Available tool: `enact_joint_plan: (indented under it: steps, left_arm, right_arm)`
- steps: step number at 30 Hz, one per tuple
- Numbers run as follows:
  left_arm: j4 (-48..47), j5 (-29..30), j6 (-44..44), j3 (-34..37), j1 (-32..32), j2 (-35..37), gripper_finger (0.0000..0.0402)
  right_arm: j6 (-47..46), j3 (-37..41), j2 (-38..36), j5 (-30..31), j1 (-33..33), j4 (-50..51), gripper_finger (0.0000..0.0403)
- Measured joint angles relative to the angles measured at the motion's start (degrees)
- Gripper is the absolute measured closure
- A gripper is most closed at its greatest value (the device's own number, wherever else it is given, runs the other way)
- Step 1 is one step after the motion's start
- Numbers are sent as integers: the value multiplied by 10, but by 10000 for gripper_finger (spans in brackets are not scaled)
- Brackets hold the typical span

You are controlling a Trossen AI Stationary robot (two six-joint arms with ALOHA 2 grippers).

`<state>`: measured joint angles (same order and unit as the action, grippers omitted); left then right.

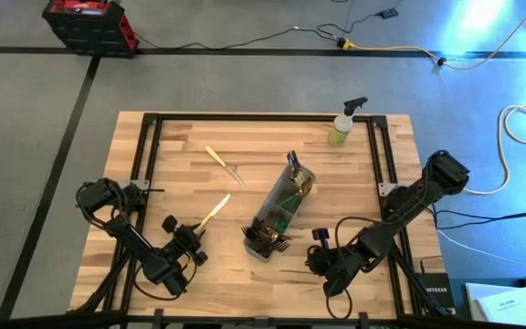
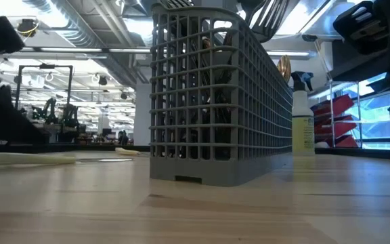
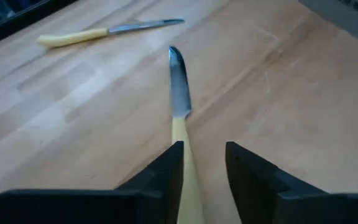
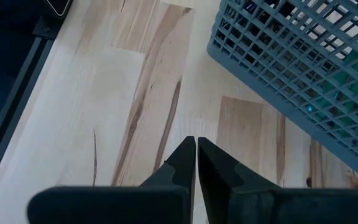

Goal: Sort silverware
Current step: Put the table knife into the silverware tray

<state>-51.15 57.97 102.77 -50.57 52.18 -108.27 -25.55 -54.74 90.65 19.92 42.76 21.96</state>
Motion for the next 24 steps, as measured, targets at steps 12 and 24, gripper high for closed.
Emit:
enact_joint_plan:
  steps: [12,24]
  left_arm:
    - [67,-22,21,70,-4,0,170]
    - [119,-16,-38,87,-30,2,190]
  right_arm:
    - [16,0,0,0,0,-13,403]
    - [18,0,0,0,0,-13,403]
